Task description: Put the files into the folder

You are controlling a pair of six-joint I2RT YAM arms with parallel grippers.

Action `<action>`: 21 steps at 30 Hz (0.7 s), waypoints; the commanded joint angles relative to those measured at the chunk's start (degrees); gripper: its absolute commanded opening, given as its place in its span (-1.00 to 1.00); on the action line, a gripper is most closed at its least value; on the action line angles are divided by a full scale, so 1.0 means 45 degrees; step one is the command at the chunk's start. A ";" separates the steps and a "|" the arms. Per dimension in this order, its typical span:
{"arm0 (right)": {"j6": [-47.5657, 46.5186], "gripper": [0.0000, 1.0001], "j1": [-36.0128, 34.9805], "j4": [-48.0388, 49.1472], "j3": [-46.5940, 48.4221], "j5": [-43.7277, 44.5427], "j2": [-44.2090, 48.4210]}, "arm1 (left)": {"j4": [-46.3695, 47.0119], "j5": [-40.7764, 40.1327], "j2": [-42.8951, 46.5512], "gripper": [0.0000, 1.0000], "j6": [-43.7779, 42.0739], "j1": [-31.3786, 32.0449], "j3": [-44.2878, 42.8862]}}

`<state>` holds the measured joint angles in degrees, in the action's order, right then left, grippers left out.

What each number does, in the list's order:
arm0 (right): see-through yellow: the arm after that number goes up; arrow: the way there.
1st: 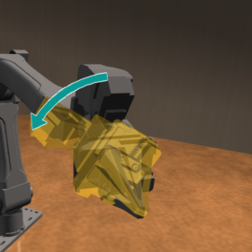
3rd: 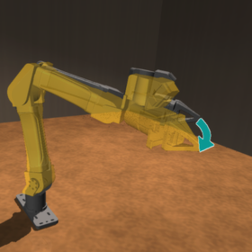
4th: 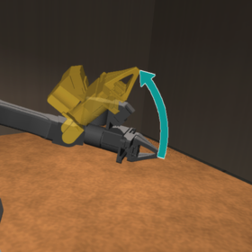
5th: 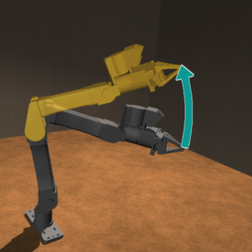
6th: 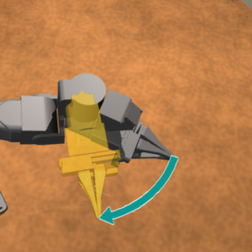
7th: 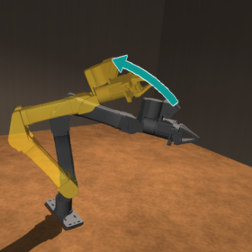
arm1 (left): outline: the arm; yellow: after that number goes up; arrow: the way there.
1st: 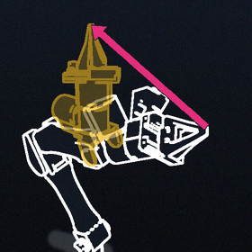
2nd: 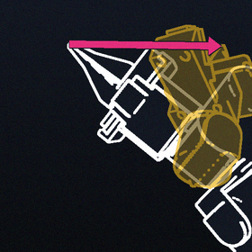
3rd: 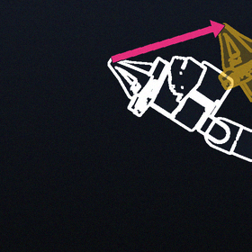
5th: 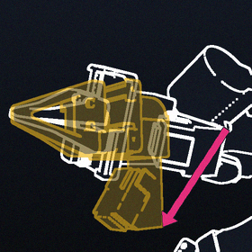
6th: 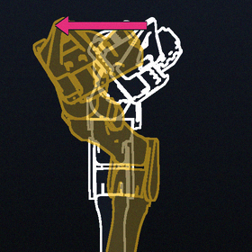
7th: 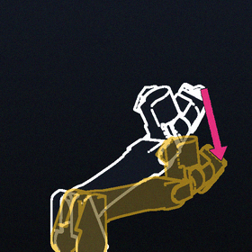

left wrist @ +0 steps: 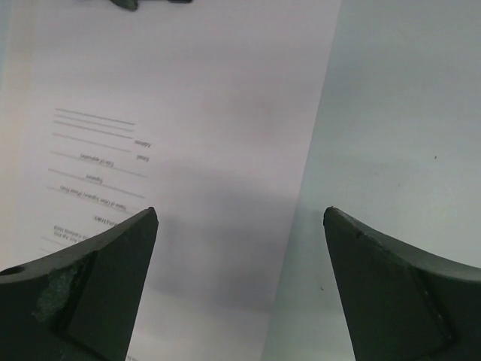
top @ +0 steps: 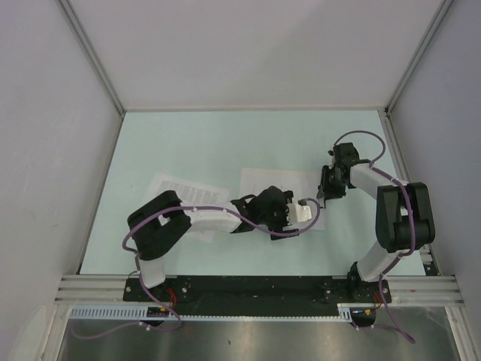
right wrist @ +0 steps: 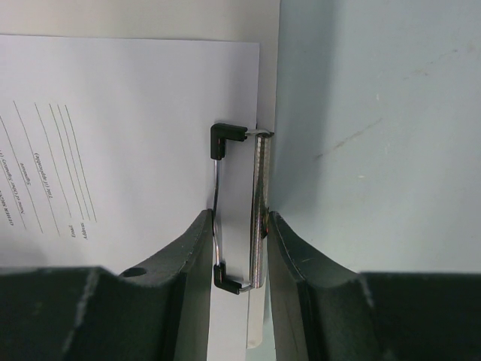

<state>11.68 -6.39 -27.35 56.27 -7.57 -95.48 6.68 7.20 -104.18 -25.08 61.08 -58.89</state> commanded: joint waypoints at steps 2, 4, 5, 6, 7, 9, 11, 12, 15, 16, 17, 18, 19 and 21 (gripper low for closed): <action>0.0040 -1.00 -0.0219 -0.0152 0.0698 -0.0603 0.0007 | -0.0112 0.0918 -0.1140 0.99 -0.1614 0.0197 -0.1831; 0.0118 -1.00 -0.0356 -0.0152 0.0718 -0.0544 -0.0012 | -0.0913 0.1483 -0.1515 0.99 -0.1362 0.0060 -0.2495; 0.0157 -1.00 -0.0376 -0.0171 0.0737 -0.0486 -0.0012 | -0.0937 0.1544 -0.1671 0.99 -0.1244 0.0021 -0.2595; 0.0177 -1.00 -0.0376 -0.0210 0.0738 -0.0485 -0.0012 | -0.0898 0.1544 -0.1789 0.99 -0.1146 -0.0018 -0.2654; 0.0158 -1.00 -0.0396 -0.0191 0.0738 -0.0466 -0.0012 | -0.0705 0.1563 -0.1848 0.99 -0.1107 -0.0018 -0.2635; 0.0177 -1.00 -0.0396 -0.0210 0.0738 -0.0485 -0.0051 | -0.0857 0.1544 -0.2178 0.99 -0.1242 -0.0018 -0.2829; 0.0197 -1.00 -0.0357 -0.0210 0.0757 -0.0601 -0.0090 | -0.1034 0.1583 -0.2356 0.98 -0.1301 -0.0018 -0.3142; 0.0216 -1.00 -0.0318 -0.0230 0.0757 -0.0718 -0.0090 | -0.0996 0.1641 -0.2434 0.97 -0.1321 -0.0038 -0.3124; 0.0236 -1.00 -0.0298 -0.0289 0.0796 -0.0817 -0.0091 | -0.1053 0.1836 -0.2493 0.97 -0.1360 0.0001 -0.3046; 0.0217 -1.00 -0.0298 -0.0327 0.0816 -0.0798 -0.0071 | -0.1015 0.1818 -0.2474 0.98 -0.1341 0.0040 -0.2968; 0.0255 -1.00 -0.0279 -0.0347 0.0816 -0.0836 -0.0051 | -0.0938 0.1605 -0.2474 0.99 -0.1302 0.0040 -0.2929; 0.0255 -1.00 -0.0279 -0.0366 0.0816 -0.0856 -0.0032 | -0.0976 0.1409 -0.2551 0.99 -0.1108 0.0001 -0.2948; 0.0236 -1.00 -0.0279 -0.0386 0.0816 -0.0933 -0.0032 | -0.1189 0.1407 -0.2803 0.99 -0.1068 -0.0038 -0.3218; 0.0255 -1.00 -0.0221 -0.0386 0.0816 -0.1089 -0.0012 | -0.2218 0.1894 -0.3116 0.98 -0.0815 -0.0272 -0.3648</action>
<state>11.97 -7.77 -28.93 57.39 -9.61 -96.09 1.98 12.88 -115.46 -28.97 60.90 -71.55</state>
